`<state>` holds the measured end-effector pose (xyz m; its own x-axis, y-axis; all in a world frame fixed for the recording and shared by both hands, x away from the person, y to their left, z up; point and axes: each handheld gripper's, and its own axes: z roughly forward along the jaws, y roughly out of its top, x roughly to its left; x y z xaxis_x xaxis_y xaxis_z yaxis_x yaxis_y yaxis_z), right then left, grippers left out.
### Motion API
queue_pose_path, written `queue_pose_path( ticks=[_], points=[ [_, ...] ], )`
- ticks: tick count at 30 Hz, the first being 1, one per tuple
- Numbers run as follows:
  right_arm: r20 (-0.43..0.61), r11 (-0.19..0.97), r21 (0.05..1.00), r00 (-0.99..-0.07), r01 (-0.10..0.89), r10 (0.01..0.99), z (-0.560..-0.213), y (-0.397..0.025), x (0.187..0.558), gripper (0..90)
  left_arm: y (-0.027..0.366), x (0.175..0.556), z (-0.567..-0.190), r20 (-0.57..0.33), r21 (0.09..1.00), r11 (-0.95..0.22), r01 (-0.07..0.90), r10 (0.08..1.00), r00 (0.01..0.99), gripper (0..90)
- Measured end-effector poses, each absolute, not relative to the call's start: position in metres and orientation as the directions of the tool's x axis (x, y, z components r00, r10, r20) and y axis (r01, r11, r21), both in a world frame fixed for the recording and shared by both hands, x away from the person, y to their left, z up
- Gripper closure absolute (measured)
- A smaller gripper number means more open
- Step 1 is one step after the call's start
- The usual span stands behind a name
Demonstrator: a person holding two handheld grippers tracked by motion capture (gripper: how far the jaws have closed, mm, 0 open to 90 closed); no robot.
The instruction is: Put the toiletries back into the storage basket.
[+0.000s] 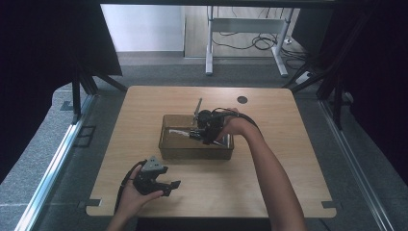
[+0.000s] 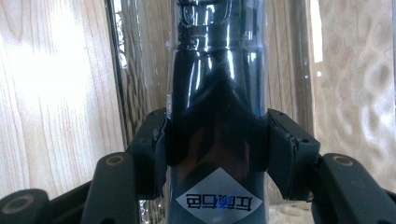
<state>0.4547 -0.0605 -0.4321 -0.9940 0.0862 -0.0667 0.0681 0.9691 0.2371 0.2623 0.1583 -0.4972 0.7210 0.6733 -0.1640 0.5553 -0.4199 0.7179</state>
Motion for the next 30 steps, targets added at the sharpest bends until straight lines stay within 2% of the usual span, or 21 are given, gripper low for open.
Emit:
queue_pose_path(
  ticks=[30],
  points=[
    [-0.054,0.979,0.196,-0.996,0.058,0.069,-0.458,-0.059,0.458,45.1,0.159,0.263,-0.498,-0.170,0.716,-0.416,0.560,0.674,0.719,25.8]
  ],
)
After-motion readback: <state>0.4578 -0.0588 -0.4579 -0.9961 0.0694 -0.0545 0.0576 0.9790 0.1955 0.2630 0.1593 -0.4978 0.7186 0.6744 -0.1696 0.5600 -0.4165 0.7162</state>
